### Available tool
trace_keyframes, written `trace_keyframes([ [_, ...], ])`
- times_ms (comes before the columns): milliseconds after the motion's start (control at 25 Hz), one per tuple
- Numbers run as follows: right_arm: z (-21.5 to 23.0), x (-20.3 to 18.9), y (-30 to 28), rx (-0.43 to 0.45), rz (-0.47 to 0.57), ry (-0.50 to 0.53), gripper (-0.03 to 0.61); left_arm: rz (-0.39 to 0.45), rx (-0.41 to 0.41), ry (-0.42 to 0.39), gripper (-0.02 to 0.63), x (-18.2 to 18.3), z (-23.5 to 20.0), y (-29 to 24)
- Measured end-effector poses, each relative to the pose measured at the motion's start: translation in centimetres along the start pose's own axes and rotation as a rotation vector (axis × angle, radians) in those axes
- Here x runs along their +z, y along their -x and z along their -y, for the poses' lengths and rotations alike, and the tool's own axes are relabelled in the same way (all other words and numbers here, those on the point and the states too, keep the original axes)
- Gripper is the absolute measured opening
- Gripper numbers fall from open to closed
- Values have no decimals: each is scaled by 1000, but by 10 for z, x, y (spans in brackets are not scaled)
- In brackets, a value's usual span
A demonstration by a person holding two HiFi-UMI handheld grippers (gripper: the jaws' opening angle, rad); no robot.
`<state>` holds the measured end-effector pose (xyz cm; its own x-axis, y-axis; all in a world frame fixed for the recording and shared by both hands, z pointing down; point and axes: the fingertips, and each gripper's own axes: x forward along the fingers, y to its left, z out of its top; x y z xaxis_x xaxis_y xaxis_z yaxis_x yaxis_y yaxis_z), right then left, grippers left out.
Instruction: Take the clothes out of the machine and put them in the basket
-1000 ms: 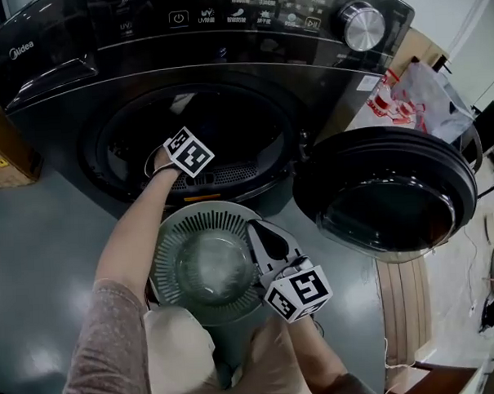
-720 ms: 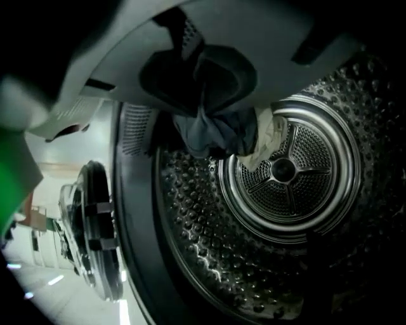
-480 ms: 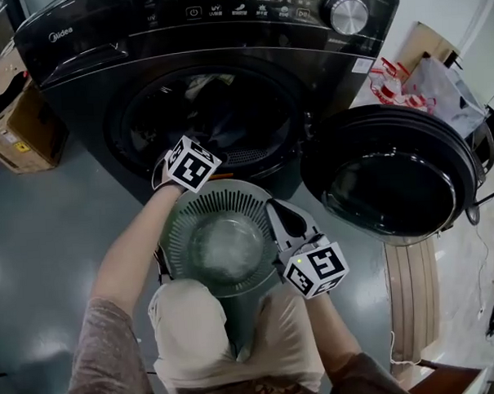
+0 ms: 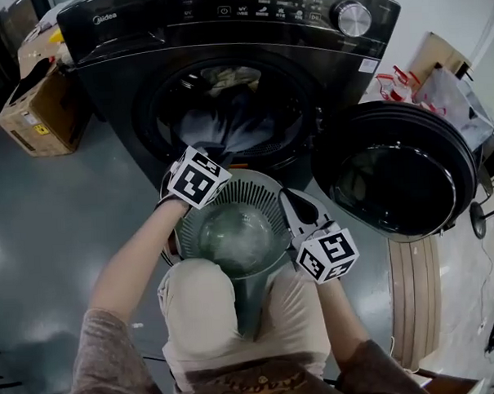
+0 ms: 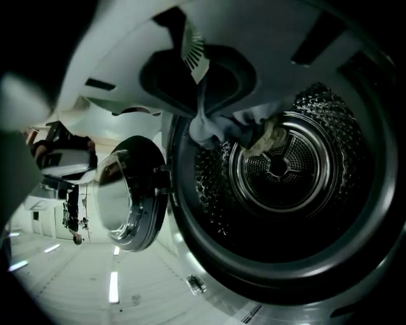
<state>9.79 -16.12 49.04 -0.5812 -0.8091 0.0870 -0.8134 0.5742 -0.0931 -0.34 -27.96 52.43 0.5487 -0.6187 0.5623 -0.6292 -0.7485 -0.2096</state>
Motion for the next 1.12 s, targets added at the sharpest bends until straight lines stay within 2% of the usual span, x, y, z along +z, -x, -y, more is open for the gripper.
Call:
trace_keyframes([
  [240,4,11,-6,2,20,16,-3,33,-75,49,20,8,37,40],
  [600,1,20,-21,30,40,31,-3,10,-161,90,18,-1,86,74],
  [880,-5,19,-29,46,32,30,-3,3,-158,94,25,-9,89,77],
  [920,-4,19,-29,45,33,29,-3,11,-144,96,51,-8,85,76],
  [1000,-2,19,-30,40,36,24,-3,31,-115,107,163,-7,75,72],
  [1120,-2,17,-31,34,35,14,-3,47,-78,114,203,-6,58,62],
])
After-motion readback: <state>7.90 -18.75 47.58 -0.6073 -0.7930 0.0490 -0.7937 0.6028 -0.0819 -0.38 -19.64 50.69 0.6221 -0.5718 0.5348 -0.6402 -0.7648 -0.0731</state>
